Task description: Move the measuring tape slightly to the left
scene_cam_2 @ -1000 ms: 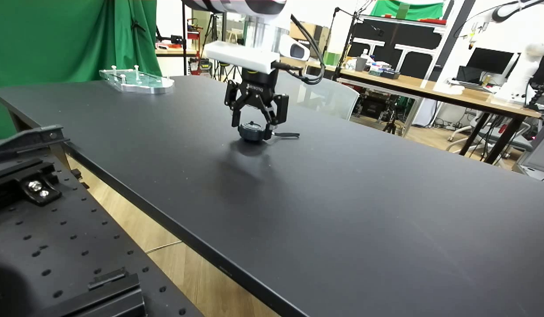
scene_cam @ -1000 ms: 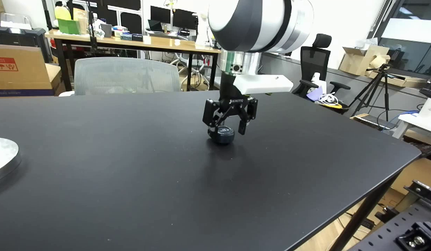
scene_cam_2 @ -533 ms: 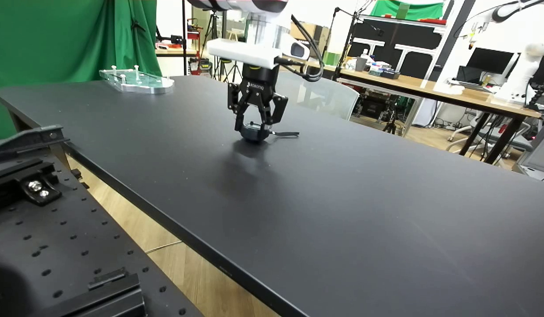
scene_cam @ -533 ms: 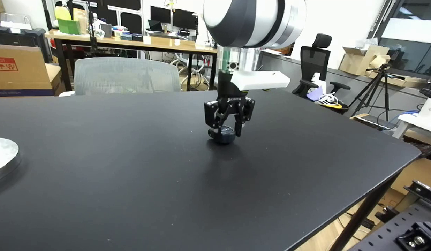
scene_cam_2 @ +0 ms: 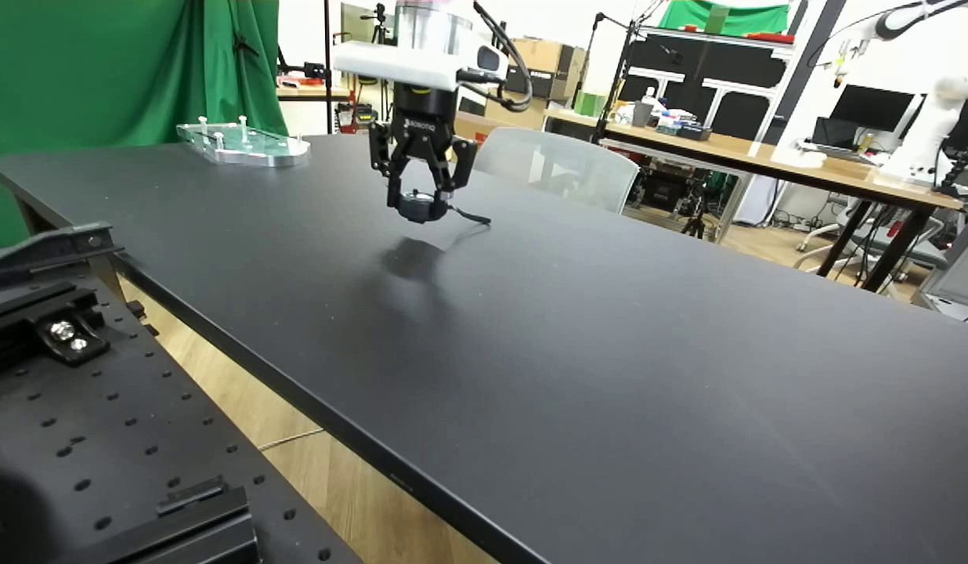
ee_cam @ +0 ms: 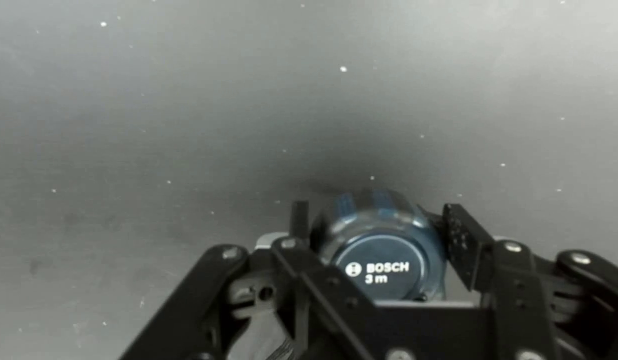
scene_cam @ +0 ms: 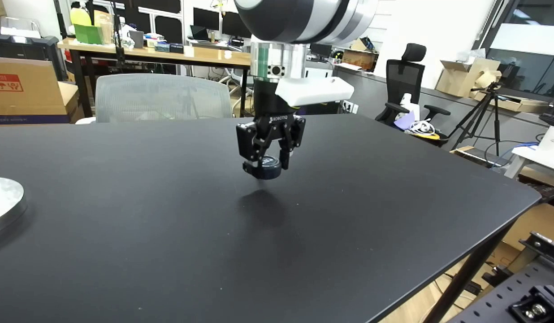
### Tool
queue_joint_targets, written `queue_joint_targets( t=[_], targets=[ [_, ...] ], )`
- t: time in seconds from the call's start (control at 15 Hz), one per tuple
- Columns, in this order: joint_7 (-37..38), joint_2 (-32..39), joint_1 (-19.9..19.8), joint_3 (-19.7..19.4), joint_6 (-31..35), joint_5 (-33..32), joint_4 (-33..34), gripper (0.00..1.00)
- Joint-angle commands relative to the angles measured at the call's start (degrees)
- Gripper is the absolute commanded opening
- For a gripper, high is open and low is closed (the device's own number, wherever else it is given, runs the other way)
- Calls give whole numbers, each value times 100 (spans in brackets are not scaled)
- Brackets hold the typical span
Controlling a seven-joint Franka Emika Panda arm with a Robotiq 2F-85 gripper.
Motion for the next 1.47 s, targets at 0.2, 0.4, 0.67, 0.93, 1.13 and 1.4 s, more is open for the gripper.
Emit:
queue_joint_targets(
  t=[0.2, 0.4, 0.67, 0.93, 1.13, 1.4],
  targets=[
    [73, -864, 362, 464, 420, -127, -957, 42],
    [43, -906, 480, 659, 618, -151, -1145, 42],
    [113, -774, 662, 680, 874, -423, -1230, 42],
    [152, -669, 777, 610, 1049, -753, -1292, 42],
    [184, -598, 841, 545, 1133, -967, -1305, 42],
    [227, -532, 928, 440, 1136, -1158, -1291, 97]
  ],
)
